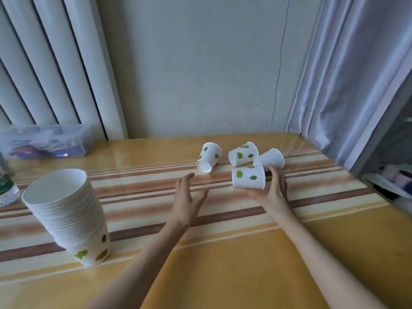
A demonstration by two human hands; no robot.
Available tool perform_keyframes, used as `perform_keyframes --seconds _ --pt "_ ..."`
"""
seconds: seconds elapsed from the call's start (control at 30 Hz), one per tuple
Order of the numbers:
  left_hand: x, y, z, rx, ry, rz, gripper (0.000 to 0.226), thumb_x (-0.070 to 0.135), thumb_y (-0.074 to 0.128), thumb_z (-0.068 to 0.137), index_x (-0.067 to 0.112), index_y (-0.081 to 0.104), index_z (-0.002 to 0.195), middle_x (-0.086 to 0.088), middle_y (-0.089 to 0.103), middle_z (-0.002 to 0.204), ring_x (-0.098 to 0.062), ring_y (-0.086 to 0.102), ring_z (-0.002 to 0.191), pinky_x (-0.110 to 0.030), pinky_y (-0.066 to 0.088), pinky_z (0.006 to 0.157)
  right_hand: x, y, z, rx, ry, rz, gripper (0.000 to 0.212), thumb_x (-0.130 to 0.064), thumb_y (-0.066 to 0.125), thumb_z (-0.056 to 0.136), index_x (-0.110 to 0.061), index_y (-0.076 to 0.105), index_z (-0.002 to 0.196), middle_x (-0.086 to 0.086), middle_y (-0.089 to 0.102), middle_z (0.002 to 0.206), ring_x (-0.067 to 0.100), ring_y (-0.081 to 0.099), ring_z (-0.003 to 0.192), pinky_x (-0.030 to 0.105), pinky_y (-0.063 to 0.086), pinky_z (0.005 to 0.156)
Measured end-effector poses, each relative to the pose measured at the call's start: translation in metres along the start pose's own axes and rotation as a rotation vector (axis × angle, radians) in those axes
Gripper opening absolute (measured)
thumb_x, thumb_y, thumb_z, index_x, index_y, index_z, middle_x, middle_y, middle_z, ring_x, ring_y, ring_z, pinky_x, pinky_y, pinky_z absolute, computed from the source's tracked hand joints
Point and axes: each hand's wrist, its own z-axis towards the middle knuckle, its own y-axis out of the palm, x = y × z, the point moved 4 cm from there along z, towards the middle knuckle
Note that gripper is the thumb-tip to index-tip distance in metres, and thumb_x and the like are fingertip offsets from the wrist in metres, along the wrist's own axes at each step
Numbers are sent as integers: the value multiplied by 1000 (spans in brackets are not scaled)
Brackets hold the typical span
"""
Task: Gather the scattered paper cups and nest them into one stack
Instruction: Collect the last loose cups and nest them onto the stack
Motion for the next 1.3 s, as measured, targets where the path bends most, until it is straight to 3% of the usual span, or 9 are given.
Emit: perform_keyframes --seconds 0.13,0.27,0.5,0.67,0.8,1.0,1.1,1.2,1.3 --pt "-5 20 47 49 -65 -17 70 32 64 84 13 28 141 -11 31 143 -24 37 131 -31 33 103 7 15 23 -132 17 103 101 -38 76 64 -41 12 142 -1 23 149 21 26 136 45 30 111" --pt "-11 33 90 81 -108 21 86 45 67 78 16 20 145 -12 29 146 -28 35 133 -40 35 104 21 19 29 -162 1 163 90 -14 69 76 -64 16 128 -2 32 144 15 38 130 46 40 105" --pt "-22 61 121 141 -192 212 69 39 65 78 10 37 134 -13 53 126 -33 54 111 -47 45 92 27 20 33 -81 -70 138 75 -6 71 76 -46 27 122 7 40 136 23 44 123 46 42 101" --pt "-15 48 88 175 -147 -96 61 20 68 76 8 36 126 -9 50 117 -24 53 99 -27 45 71 20 11 30 38 -63 149 66 -19 77 71 -29 34 120 6 37 125 22 44 114 37 44 94" --pt "-4 31 31 86 -189 -288 61 31 70 74 15 27 114 -8 50 113 -14 55 87 -20 43 63 1 -4 16 146 3 214 63 -45 69 70 -29 36 122 -1 32 121 11 37 113 28 34 92" --pt "20 -18 -66 9 -174 -428 60 39 68 79 30 31 125 11 53 116 -3 55 103 -15 47 73 -37 10 -34 -114 -8 269 75 -36 65 78 -31 26 141 -9 27 142 0 26 131 21 20 104" --pt "22 -45 -107 -59 -145 -329 49 47 67 73 28 50 114 5 64 109 -7 61 98 -19 50 76 -68 1 -66 -107 2 285 66 -24 70 79 -25 31 132 -9 33 136 5 31 126 22 26 99" --pt "12 -63 -135 -42 -123 -216 61 41 72 70 22 42 118 6 58 114 -1 59 100 -24 51 83 -94 -6 -102 -203 -51 137 66 -28 71 76 -28 31 129 -11 30 127 3 32 117 23 28 95" --pt "6 -67 -152 -9 -122 -124 61 26 74 76 18 34 122 8 54 112 7 57 90 -11 50 66 -109 1 -130 -302 -92 55 66 -28 70 78 -30 32 132 -11 26 124 3 32 116 21 28 93"
